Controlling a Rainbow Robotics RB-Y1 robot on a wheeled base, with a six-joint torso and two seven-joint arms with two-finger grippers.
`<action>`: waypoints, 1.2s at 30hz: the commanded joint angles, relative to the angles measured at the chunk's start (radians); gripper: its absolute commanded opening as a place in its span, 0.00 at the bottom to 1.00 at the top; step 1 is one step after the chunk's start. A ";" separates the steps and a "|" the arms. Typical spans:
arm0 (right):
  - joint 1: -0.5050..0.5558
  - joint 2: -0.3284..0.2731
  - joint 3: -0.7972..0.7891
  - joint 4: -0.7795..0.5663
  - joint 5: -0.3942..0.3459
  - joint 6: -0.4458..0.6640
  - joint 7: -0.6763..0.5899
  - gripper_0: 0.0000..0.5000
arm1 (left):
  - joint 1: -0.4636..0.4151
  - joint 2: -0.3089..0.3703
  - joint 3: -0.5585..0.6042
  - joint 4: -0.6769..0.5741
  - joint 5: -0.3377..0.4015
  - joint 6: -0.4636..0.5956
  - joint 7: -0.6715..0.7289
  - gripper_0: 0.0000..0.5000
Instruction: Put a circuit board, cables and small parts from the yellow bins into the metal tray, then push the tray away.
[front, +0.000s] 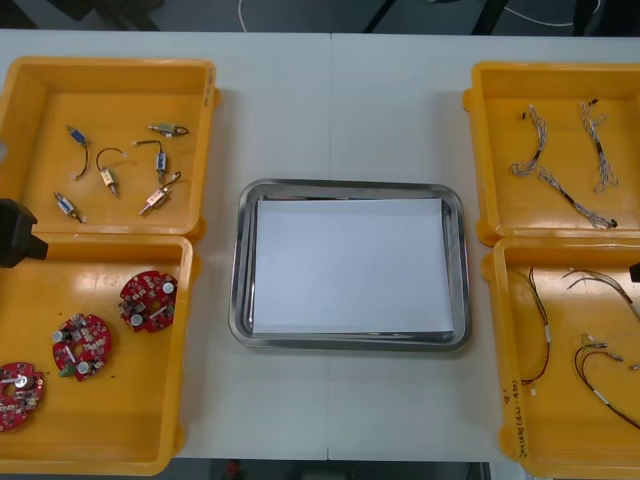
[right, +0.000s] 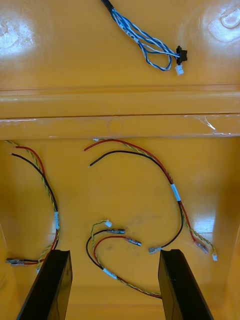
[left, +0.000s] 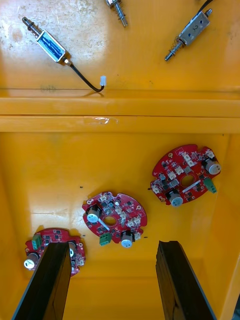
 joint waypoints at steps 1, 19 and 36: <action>-0.022 -0.043 0.014 -0.008 0.000 0.003 -0.027 1.00 | 0.012 0.041 0.028 -0.025 0.006 0.006 -0.027 1.00; -0.022 -0.043 0.014 -0.008 0.000 0.003 -0.027 1.00 | 0.012 0.041 0.028 -0.025 0.006 0.006 -0.027 1.00; -0.022 -0.043 0.014 -0.008 0.000 0.003 -0.027 1.00 | 0.012 0.041 0.028 -0.025 0.006 0.006 -0.027 1.00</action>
